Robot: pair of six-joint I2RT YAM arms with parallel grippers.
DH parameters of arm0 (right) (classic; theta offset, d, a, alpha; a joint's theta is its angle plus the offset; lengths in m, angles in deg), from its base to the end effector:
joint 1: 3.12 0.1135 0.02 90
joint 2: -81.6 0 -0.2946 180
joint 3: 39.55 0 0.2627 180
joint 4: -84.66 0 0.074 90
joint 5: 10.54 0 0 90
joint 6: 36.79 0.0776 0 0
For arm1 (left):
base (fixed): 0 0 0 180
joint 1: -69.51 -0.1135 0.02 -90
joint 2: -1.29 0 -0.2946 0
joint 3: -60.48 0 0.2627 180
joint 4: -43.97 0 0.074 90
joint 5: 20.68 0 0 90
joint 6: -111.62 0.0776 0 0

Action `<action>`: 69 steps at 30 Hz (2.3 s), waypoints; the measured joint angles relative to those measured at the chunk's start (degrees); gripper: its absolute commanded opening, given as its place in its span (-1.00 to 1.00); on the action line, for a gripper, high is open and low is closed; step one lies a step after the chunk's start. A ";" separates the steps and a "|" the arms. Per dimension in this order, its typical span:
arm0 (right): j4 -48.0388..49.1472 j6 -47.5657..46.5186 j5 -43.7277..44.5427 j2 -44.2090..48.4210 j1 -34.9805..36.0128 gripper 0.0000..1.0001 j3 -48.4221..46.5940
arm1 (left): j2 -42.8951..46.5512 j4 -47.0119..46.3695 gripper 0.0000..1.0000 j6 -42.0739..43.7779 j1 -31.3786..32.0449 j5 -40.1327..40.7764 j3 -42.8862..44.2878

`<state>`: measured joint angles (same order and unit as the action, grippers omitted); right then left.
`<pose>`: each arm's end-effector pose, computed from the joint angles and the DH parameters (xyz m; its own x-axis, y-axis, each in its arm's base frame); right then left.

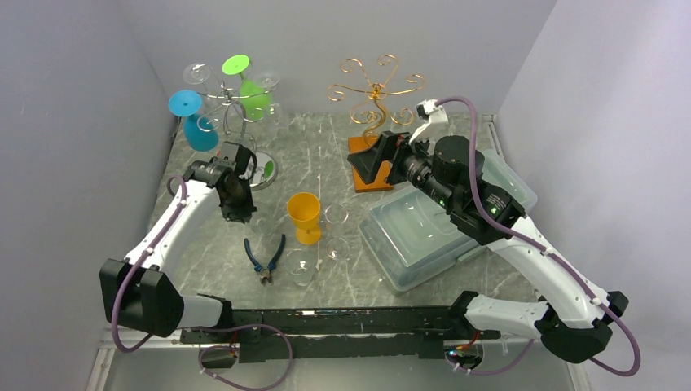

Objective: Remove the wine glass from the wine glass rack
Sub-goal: Place the wine glass at the center of the board, then pick up the wine glass from the wine rack.

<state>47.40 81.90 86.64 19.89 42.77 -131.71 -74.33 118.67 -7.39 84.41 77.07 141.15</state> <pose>0.1857 0.1776 0.4881 -0.3729 0.2996 -0.8782 -0.5095 0.7248 0.4637 0.2549 -0.0570 0.2805 -0.8940 -0.2594 -0.3654 -0.2562 0.9649 -0.0581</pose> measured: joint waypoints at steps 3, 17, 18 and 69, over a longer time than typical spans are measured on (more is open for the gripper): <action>-0.02 0.00 -0.07 0.13 0.00 0.99 0.52 | 0.00 -0.42 -1.00 0.13 -0.68 -0.17 -0.79; 0.02 0.22 -1.09 0.11 0.00 0.99 2.08 | -0.42 -1.36 -1.00 0.46 -1.49 -2.19 -5.03; 0.04 0.26 -1.20 0.11 0.00 0.99 2.21 | -0.42 -1.36 -1.00 0.46 -1.49 -2.25 -5.29; 0.00 0.46 -1.33 -1.49 0.00 0.99 3.43 | 8.68 2.16 0.99 0.70 -1.62 6.23 29.75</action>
<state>47.40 82.36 85.30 18.40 42.77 -128.28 -65.65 120.83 -6.69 82.79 83.30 170.89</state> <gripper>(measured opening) 0.994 0.994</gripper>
